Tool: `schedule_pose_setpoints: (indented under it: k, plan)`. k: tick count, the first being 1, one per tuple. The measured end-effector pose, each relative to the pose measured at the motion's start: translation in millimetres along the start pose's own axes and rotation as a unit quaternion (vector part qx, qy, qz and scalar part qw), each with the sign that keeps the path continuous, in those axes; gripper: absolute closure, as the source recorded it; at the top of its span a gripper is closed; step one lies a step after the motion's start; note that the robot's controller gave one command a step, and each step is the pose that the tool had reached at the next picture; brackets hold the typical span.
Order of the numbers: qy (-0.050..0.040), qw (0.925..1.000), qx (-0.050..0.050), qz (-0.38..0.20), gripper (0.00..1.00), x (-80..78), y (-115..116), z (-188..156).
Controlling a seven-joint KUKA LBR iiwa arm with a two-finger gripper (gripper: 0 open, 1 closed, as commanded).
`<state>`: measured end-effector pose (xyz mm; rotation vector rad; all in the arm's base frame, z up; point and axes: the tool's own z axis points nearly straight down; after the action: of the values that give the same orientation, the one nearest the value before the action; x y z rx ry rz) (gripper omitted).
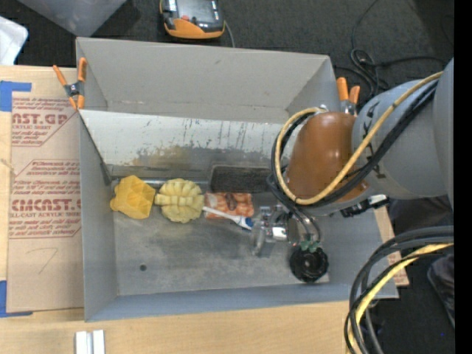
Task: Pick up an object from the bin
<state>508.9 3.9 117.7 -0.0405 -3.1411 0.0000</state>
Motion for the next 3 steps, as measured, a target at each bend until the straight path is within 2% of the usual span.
schedule_pose_setpoints:
  k: [1, 3]
  plan:
    - [-0.0002, 0.9804, 0.000, -0.197, 1.00, 13.2, -33.3, -18.7]
    - [-0.0003, 0.9803, -0.001, -0.197, 1.00, 13.3, -33.0, -18.7]
